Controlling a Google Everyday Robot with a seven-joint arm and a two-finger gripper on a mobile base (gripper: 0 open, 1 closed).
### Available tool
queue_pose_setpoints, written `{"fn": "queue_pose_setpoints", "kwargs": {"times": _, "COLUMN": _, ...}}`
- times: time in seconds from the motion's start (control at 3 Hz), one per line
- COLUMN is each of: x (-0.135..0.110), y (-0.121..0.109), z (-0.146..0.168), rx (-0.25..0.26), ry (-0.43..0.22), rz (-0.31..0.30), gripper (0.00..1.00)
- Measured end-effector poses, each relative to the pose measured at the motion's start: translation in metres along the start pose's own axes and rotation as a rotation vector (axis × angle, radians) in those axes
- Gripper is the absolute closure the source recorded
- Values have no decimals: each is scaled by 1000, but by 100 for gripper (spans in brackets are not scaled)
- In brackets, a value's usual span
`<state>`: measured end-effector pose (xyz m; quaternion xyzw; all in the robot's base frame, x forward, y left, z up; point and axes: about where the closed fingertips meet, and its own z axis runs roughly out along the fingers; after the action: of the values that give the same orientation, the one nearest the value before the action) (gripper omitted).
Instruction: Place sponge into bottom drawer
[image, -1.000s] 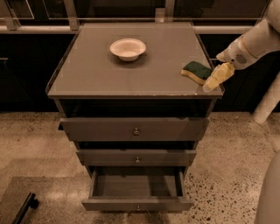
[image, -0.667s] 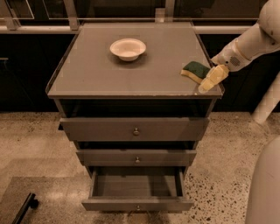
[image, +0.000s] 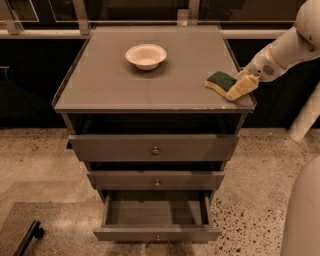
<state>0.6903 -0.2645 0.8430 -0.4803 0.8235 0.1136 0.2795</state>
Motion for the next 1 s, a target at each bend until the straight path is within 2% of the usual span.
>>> {"fn": "queue_pose_setpoints", "kwargs": {"times": 0.67, "x": 0, "y": 0, "z": 0, "rx": 0, "ry": 0, "rz": 0, "gripper": 89}}
{"fn": "queue_pose_setpoints", "kwargs": {"times": 1.0, "x": -1, "y": 5, "z": 4, "rx": -49, "ry": -45, "rz": -2, "gripper": 100}}
